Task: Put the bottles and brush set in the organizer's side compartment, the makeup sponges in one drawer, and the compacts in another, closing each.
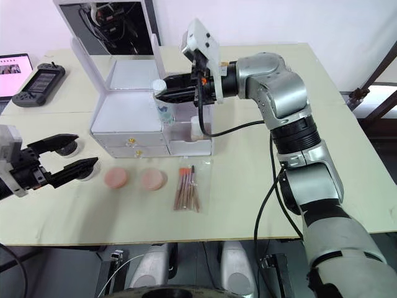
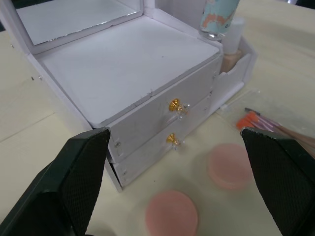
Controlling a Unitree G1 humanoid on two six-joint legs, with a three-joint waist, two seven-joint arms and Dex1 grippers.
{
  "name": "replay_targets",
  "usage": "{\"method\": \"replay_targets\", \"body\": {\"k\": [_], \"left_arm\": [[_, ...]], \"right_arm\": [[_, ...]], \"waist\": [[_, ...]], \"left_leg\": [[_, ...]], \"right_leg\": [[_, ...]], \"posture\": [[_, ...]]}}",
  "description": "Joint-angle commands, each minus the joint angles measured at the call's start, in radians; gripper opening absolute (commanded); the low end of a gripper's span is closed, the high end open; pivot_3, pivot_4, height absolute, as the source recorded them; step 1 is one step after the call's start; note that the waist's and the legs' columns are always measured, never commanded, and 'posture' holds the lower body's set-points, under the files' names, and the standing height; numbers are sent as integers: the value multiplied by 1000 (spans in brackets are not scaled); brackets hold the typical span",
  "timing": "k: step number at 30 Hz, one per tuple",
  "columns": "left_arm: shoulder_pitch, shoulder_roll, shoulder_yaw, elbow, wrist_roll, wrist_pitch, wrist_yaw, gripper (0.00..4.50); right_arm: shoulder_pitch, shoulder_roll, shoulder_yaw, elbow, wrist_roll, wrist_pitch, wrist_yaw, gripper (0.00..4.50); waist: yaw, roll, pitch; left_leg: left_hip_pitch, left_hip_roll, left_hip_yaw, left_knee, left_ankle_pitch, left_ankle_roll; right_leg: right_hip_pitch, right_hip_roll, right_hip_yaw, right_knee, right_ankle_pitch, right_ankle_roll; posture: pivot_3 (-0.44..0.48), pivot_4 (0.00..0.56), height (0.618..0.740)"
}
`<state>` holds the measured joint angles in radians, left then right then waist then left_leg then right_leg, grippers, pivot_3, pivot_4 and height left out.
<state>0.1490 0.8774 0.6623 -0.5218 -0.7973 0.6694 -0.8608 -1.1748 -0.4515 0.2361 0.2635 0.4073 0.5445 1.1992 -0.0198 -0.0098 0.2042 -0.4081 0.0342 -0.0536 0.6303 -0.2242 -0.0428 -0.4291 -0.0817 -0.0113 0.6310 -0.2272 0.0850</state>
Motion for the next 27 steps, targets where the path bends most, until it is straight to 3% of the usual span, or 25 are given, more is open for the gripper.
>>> {"method": "replay_targets", "body": {"k": [1, 21, 27], "left_arm": [[13, 0, 53, -32, -20, -2, 11, 4500], [-13, 28, 38, -22, -33, 3, 16, 4500], [-16, 31, 46, -31, -49, 5, 11, 4500]], "right_arm": [[-11, 4, -7, -11, -20, -12, 12, 621], [35, 8, -34, 2, -57, -9, 12, 621], [66, 55, -1, 85, -110, -82, -1, 621]], "waist": [[-1, 0, 0], [-2, 0, 0], [-3, 0, 0]], "left_leg": [[0, 0, 0, 0, 0, 0], [0, 0, 0, 0, 0, 0], [0, 0, 0, 0, 0, 0]], "right_leg": [[0, 0, 0, 0, 0, 0], [-1, 0, 0, 0, 1, -1], [-1, 0, 0, 0, 1, -1]], "posture": [[0, 150, 740], [0, 150, 740], [0, 150, 740]]}}
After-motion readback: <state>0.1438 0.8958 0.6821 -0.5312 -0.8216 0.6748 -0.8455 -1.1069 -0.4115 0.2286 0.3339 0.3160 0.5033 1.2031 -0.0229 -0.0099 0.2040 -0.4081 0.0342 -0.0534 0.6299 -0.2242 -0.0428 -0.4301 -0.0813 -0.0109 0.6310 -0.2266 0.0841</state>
